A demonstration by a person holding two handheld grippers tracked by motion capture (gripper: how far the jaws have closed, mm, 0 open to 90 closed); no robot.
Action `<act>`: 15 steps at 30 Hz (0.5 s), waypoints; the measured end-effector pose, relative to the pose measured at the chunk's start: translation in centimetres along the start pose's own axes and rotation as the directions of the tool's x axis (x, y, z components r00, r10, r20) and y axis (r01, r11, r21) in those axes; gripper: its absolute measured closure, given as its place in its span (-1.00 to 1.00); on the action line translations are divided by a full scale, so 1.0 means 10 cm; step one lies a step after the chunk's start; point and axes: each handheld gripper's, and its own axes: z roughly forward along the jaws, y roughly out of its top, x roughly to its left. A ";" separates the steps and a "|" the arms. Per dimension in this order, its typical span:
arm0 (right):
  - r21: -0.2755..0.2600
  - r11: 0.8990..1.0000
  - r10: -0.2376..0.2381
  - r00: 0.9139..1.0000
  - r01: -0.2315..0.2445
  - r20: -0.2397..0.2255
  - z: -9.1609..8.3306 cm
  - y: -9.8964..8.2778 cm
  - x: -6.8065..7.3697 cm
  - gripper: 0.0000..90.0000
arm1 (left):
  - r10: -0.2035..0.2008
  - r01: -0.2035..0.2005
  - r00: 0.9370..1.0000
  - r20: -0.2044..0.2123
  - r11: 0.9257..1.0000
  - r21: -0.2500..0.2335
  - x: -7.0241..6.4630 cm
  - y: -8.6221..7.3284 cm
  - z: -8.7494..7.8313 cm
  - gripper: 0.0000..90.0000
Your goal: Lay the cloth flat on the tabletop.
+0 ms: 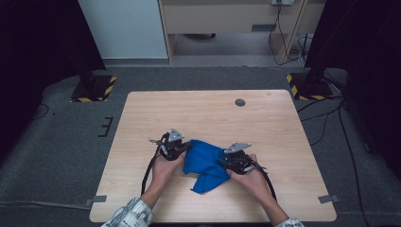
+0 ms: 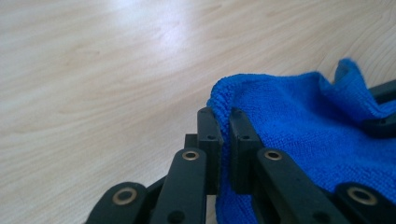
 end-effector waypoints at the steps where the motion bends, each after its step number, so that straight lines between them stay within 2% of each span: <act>1: -0.001 1.000 0.005 1.000 -0.005 0.001 0.00 0.00 -0.01 0.57 | 0.006 -0.006 1.000 -0.001 1.000 0.007 0.00 0.00 0.01 0.89; 8: -0.049 0.997 0.053 0.999 -0.053 0.005 -0.13 0.05 -0.09 0.26 | 0.026 -0.026 0.999 -0.024 1.000 0.018 0.00 -0.01 0.02 0.88; 12: -0.084 0.994 0.076 0.997 -0.076 0.001 -0.24 0.06 -0.17 0.15 | 0.015 -0.015 0.999 -0.043 1.000 0.015 0.05 -0.02 0.00 0.88; 15: -0.125 0.987 0.106 0.994 -0.104 0.008 -0.31 0.08 -0.23 0.08 | 0.012 -0.011 0.998 -0.059 1.000 0.010 0.07 -0.03 -0.02 0.88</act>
